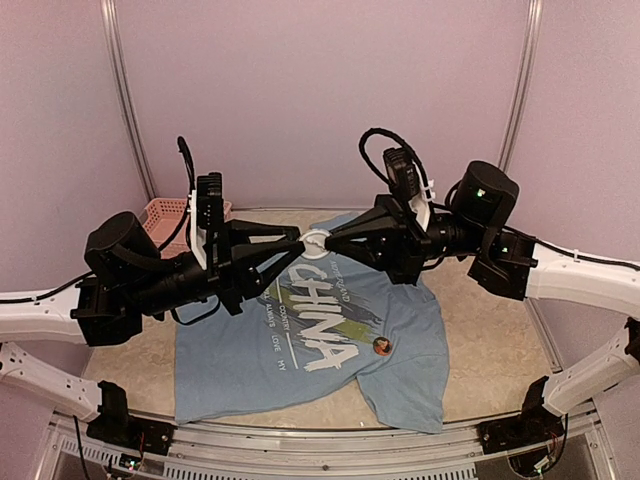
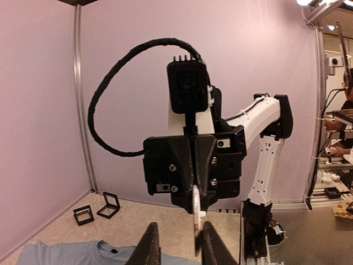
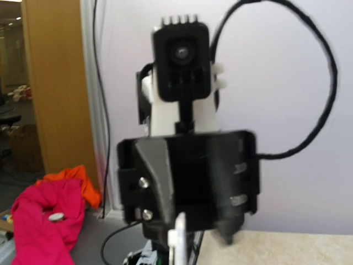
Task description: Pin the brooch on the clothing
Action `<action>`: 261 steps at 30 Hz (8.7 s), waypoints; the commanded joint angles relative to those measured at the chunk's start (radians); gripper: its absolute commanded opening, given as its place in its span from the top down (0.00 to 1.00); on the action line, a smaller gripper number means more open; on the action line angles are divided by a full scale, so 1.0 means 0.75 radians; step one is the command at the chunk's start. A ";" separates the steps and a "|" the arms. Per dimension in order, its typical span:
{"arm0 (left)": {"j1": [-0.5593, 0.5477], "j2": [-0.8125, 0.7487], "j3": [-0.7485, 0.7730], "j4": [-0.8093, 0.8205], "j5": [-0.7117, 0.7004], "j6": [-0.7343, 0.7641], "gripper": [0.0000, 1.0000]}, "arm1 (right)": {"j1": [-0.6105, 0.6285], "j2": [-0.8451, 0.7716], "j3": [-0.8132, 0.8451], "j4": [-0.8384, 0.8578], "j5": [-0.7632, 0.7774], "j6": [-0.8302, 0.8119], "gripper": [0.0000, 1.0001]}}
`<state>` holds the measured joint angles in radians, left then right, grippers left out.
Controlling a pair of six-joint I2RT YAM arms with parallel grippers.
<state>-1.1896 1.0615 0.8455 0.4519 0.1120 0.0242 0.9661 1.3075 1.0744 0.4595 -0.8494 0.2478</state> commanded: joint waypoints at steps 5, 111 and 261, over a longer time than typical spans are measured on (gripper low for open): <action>-0.007 0.029 -0.016 0.073 -0.016 0.000 0.93 | 0.021 -0.008 -0.009 0.130 0.034 0.048 1.00; -0.001 -0.011 0.067 -0.240 0.026 0.069 1.00 | 0.005 0.111 0.407 -0.867 0.004 -0.395 0.88; 0.206 1.352 0.398 -0.427 0.220 0.381 1.00 | -0.482 0.222 -0.678 -0.130 0.613 -0.166 1.00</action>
<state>-1.0348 2.0693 1.1515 0.1471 0.2413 0.2974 0.6136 1.4628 0.5747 0.3584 -0.3653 0.1455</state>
